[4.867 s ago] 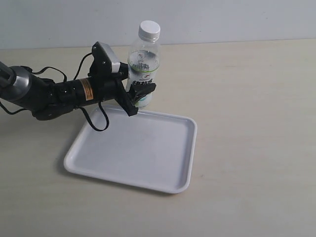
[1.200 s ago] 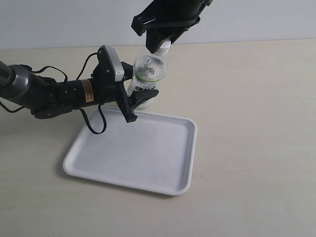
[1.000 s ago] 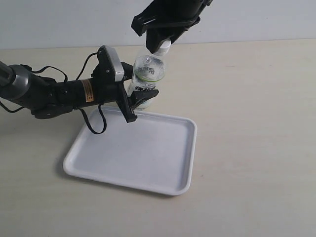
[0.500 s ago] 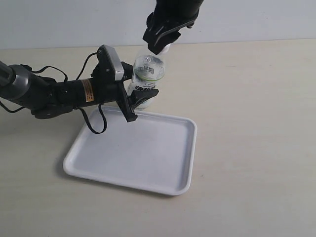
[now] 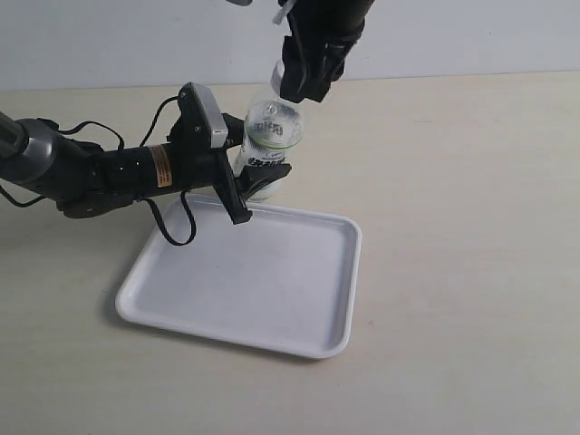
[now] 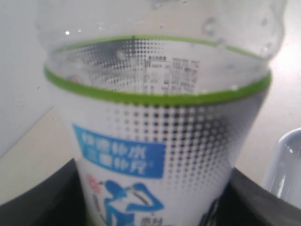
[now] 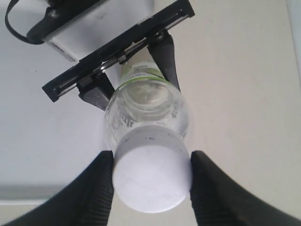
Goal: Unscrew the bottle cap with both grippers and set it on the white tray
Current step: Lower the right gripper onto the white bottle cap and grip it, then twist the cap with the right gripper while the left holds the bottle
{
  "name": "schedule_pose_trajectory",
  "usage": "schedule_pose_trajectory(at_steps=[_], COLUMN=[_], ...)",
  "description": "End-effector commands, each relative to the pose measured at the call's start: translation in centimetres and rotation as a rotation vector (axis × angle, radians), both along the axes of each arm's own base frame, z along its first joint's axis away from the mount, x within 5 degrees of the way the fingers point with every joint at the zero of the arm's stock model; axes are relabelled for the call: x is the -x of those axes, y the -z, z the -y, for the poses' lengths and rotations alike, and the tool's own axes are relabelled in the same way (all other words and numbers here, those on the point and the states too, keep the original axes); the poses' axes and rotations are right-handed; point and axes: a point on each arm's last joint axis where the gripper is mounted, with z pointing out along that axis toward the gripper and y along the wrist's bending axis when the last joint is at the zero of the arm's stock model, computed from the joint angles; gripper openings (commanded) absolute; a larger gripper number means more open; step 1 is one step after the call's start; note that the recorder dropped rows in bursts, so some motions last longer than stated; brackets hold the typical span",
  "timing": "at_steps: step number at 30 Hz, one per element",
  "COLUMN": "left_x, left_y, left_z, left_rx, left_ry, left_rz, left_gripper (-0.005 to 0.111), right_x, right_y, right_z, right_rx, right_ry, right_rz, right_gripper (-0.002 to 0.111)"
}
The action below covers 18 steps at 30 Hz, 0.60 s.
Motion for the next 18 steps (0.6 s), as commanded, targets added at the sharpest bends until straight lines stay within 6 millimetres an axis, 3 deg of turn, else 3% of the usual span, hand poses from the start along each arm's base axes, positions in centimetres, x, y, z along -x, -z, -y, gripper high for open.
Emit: schedule_pose_trajectory(at_steps=[1, 18], left_x=[0.24, 0.36], left_y=[0.11, -0.16], left_z=[0.04, 0.16], left_rx=[-0.016, 0.013], left_ry=[-0.001, 0.016], left_rz=[-0.022, -0.012], left_gripper=[0.000, 0.000], right_x=[-0.18, -0.13], right_y=[0.54, 0.51], right_z=[0.05, -0.10], right_rx=[0.081, 0.246], right_ry=[-0.154, -0.686], right_rz=[0.033, 0.192], right_gripper=[0.000, 0.000])
